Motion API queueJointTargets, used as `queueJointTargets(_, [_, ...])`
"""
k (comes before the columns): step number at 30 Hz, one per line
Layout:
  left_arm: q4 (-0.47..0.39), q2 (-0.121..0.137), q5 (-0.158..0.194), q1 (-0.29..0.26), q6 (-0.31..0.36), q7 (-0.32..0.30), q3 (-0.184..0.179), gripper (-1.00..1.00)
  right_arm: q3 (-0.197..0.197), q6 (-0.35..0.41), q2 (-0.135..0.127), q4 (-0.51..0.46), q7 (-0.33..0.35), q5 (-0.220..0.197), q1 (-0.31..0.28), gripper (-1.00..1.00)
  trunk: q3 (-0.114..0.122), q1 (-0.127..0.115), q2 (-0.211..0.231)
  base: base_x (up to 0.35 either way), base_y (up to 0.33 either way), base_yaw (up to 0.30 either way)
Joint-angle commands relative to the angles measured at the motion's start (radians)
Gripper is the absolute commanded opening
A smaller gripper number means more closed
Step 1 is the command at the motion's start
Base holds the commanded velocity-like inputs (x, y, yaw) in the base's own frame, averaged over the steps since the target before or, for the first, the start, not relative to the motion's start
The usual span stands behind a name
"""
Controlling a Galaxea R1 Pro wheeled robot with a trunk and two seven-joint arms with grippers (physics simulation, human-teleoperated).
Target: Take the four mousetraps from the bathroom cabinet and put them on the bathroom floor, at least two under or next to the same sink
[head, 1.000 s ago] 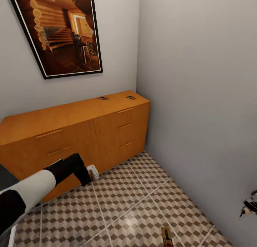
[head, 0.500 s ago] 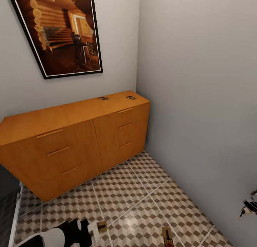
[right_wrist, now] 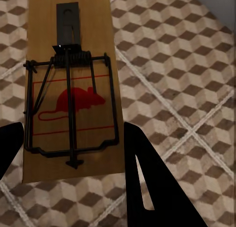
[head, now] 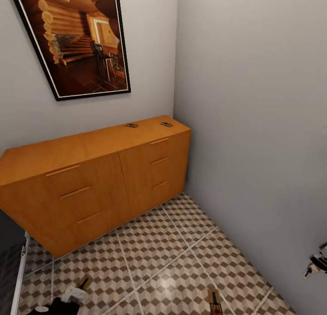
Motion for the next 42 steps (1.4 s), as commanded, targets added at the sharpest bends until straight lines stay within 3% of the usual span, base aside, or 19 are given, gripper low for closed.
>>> queueJointTargets(1, [0.003,0.009,0.054,0.003,-0.012,0.010,-0.009,-1.00,-0.005,-0.003,-0.003,0.000,-0.006,0.006,-0.001,-1.00,-0.001,0.000,0.000,0.000,0.000,0.000])
queueJointTargets(4, [0.004,0.019,0.154,0.018,-0.052,0.093,-0.009,-1.00,-0.007,-0.003,-0.020,-0.016,-0.008,0.006,-0.001,-1.00,-0.001,0.000,0.000,0.000,0.000,0.000])
queueJointTargets(8, [0.003,-0.003,0.258,0.033,-0.075,0.218,-0.009,-1.00,-0.008,0.010,-0.029,-0.103,-0.012,0.006,-0.001,-1.00,-0.001,0.000,0.000,0.000,0.000,0.000])
queueJointTargets(10, [0.003,-0.026,0.325,0.046,-0.095,0.260,-0.009,-1.00,-0.008,0.084,-0.031,-0.183,-0.013,0.007,-0.001,-1.00,-0.001,0.000,0.000,0.000,0.000,0.000])
queueJointTargets(14, [0.003,-0.069,0.368,0.074,-0.203,0.287,-0.009,-1.00,-0.006,0.245,-0.033,-0.319,-0.008,0.009,-0.001,-1.00,-0.001,0.000,0.000,0.000,0.000,0.000])
queueJointTargets(15, [0.004,-0.100,0.373,0.082,-0.240,0.306,-0.009,-1.00,-0.005,0.288,-0.033,-0.364,-0.007,0.008,-0.001,-1.00,-0.001,0.000,0.000,0.000,0.000,0.000])
queueJointTargets(17, [0.003,-0.143,0.377,0.088,-0.278,0.344,-0.009,-1.00,-0.004,0.314,-0.033,-0.395,-0.005,0.008,-0.001,-1.00,-0.001,0.000,0.000,0.000,0.000,0.000])
queueJointTargets(19, [0.003,-0.165,0.378,0.091,-0.314,0.367,-0.009,-1.00,0.000,0.322,-0.033,-0.405,-0.001,0.008,-0.001,-1.00,-0.001,0.000,0.000,0.000,0.000,0.000])
queueJointTargets(21, [0.002,-0.177,0.379,0.093,-0.377,0.381,-0.010,-1.00,0.025,0.320,-0.032,-0.411,0.022,0.015,-0.001,-1.00,-0.001,0.000,0.000,0.000,0.000,0.000])
queueJointTargets(24, [0.002,-0.162,0.379,0.094,-0.446,0.382,-0.009,-1.00,0.074,0.300,-0.033,-0.407,0.080,0.032,-0.001,-1.00,-0.001,0.000,0.000,0.000,0.000,0.000])
queueJointTargets(28, [0.003,-0.148,0.379,0.094,-0.480,0.316,-0.009,-1.00,0.103,0.263,-0.033,-0.403,0.139,0.043,-0.001,-1.00,-0.001,0.000,0.000,0.000,0.000,0.000])
queueJointTargets(32, [0.003,-0.142,0.379,0.094,-0.485,0.271,-0.009,-1.00,0.107,0.255,-0.034,-0.401,0.148,0.044,-0.001,-1.00,-0.001,0.000,0.000,0.000,0.000,0.000])
queueJointTargets(37, [0.002,-0.112,0.379,0.094,-0.490,0.205,-0.009,-1.00,0.107,0.254,-0.036,-0.393,0.148,0.045,-0.001,-1.00,-0.001,0.000,0.000,0.000,0.000,0.000])
queueJointTargets(40, [0.003,-0.091,0.378,0.094,-0.488,0.011,-0.010,-1.00,0.107,0.253,-0.036,-0.389,0.148,0.045,-0.001,-1.00,-0.001,0.000,0.000,0.000,0.000,0.000])
queueJointTargets(42, [0.003,-0.083,0.379,0.094,-0.487,-0.073,-0.009,-1.00,0.107,0.253,-0.036,-0.388,0.148,0.045,-0.001,-1.00,-0.001,0.000,0.000,0.000,0.000,0.000])
